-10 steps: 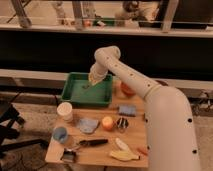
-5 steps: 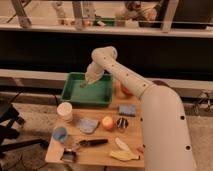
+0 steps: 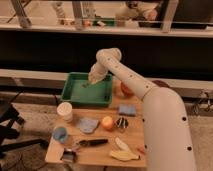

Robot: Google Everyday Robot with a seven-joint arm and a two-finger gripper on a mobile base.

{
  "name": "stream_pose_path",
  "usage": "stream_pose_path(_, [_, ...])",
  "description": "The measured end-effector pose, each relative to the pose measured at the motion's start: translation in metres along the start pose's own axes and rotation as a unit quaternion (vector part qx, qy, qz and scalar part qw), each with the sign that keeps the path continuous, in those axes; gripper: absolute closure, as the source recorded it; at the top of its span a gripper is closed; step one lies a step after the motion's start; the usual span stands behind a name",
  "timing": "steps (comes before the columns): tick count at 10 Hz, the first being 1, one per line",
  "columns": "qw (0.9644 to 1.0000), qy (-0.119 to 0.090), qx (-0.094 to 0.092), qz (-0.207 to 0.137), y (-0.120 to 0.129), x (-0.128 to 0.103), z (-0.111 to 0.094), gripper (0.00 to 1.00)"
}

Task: Place fork in tray

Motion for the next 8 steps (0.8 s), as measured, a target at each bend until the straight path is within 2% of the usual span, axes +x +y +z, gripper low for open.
stream_pose_path(5, [1.0, 0.002, 0.002, -0.003, -0.004, -0.001, 0.002, 1.0])
stream_pose_path(8, [0.9999, -0.003, 0.003, -0.013, -0.009, -0.009, 0.005, 1.0])
